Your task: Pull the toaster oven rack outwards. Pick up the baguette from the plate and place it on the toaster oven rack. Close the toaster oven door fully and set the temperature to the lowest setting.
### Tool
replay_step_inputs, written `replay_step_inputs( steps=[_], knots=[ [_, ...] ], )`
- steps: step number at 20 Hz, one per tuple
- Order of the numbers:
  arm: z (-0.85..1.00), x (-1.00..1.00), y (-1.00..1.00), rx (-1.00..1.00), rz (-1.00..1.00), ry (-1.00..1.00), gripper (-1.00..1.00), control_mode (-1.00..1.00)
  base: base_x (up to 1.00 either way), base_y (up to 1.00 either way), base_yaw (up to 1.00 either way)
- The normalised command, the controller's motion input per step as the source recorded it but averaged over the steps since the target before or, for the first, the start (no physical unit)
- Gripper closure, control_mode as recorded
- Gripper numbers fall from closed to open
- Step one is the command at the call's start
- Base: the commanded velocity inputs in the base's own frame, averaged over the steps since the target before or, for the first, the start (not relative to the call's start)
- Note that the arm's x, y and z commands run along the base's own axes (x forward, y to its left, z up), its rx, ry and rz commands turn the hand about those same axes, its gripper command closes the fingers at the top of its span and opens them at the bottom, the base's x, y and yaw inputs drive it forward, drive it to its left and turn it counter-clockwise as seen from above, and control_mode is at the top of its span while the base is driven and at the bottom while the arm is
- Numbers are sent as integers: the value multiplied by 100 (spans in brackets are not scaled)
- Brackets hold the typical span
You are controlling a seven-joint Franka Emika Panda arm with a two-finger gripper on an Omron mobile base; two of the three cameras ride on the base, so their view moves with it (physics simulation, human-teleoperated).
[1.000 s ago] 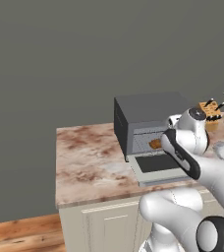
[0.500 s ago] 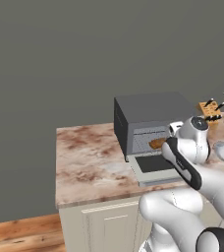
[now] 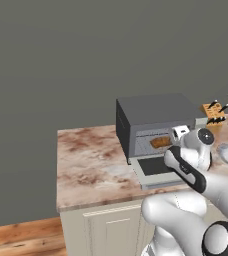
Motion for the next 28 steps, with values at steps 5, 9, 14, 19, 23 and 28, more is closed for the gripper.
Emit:
replay_step_inputs(
  steps=[5,9,14,19,23,28],
  knots=[
    [-26,27,0,0,0,-14,-100,-100,0,0,0],
    [-19,29,4,0,0,-12,-100,-100,0,0,0],
    [-10,26,15,0,0,-11,-100,-100,0,0,0],
    [8,6,19,0,-3,-2,-100,-100,0,0,0],
    [2,14,19,0,-3,0,-100,-100,0,0,0],
    [-15,31,22,0,-2,0,-100,-100,0,0,0]
  ],
)
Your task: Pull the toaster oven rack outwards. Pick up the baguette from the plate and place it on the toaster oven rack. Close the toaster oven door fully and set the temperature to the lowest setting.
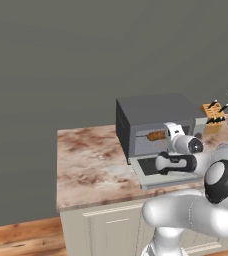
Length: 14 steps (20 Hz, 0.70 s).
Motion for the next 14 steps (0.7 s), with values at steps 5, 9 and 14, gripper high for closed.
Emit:
replay_step_inputs(
  steps=[5,9,14],
  knots=[
    [-23,35,22,0,-2,-3,-100,-100,0,0,0],
    [-6,17,15,1,-2,-5,-100,-100,0,0,0],
    [21,-33,0,0,0,0,-100,-100,0,0,0]
  ],
)
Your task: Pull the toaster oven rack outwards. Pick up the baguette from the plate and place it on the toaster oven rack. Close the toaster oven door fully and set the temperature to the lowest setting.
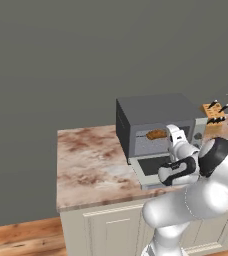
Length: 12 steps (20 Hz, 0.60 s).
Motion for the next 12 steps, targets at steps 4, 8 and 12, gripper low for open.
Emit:
replay_step_inputs(
  steps=[4,8,12],
  knots=[
    [27,-61,0,0,0,-1,-100,-100,0,0,0],
    [45,-60,0,0,0,-1,-100,-100,0,0,0],
    [51,-51,1,0,0,3,-100,-100,0,0,0]
  ],
)
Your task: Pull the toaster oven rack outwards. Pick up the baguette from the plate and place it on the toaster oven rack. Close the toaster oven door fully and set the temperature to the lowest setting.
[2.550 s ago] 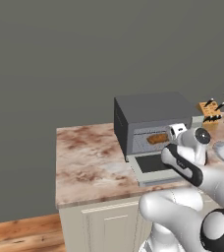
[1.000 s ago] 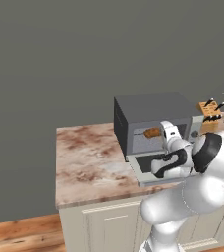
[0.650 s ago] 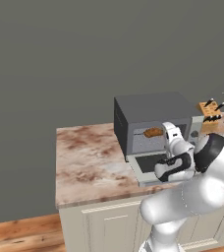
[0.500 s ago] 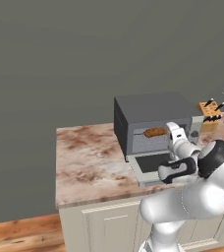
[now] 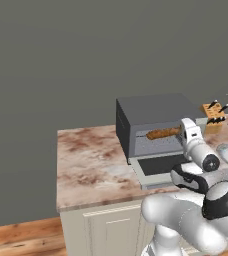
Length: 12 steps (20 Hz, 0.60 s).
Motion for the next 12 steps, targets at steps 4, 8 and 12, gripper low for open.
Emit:
replay_step_inputs(
  steps=[4,8,12],
  knots=[
    [44,-51,1,0,-5,15,-100,-100,0,0,0],
    [52,-41,0,0,-13,24,-100,-100,0,0,0],
    [53,-44,0,3,-19,24,-100,-100,0,0,0]
  ],
)
